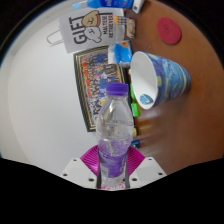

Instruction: Pour water

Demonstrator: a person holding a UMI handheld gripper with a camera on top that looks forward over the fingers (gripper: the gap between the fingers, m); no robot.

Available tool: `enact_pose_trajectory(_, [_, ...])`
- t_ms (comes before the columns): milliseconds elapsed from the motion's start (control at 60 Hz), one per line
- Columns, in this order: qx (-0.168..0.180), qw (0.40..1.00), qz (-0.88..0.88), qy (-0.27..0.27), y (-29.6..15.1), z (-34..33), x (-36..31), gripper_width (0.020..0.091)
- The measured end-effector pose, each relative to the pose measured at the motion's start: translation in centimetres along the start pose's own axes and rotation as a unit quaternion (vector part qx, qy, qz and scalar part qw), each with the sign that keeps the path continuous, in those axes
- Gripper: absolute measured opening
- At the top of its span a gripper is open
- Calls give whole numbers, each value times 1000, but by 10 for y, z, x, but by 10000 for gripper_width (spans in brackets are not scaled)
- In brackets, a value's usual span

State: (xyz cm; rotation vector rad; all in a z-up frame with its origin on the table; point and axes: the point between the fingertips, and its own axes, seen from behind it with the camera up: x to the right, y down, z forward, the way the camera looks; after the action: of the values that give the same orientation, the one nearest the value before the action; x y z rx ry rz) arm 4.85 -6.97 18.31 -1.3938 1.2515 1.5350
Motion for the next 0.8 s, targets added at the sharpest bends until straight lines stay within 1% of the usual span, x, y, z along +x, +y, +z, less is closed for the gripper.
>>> enact_pose_trajectory(117, [1,989,-143,45,-6,-4,-5,314])
enact_pose_trajectory(217, [12,957,-283,67,-24,-10,-27,314])
enact_pose_trajectory(400, [31,860,-503,77,-59,-25,-87,314])
enact_pose_trajectory(550, [55,764,-638,85,-104,-40,-122,315])
enact_pose_trajectory(650, [67,689,-715,102,-145,-52,-120,313])
enact_pose_trajectory(733, [57,647,-750,126,-181,-58,-103,318])
enact_pose_trajectory(800, [52,627,-765,139,-207,-64,-78,316])
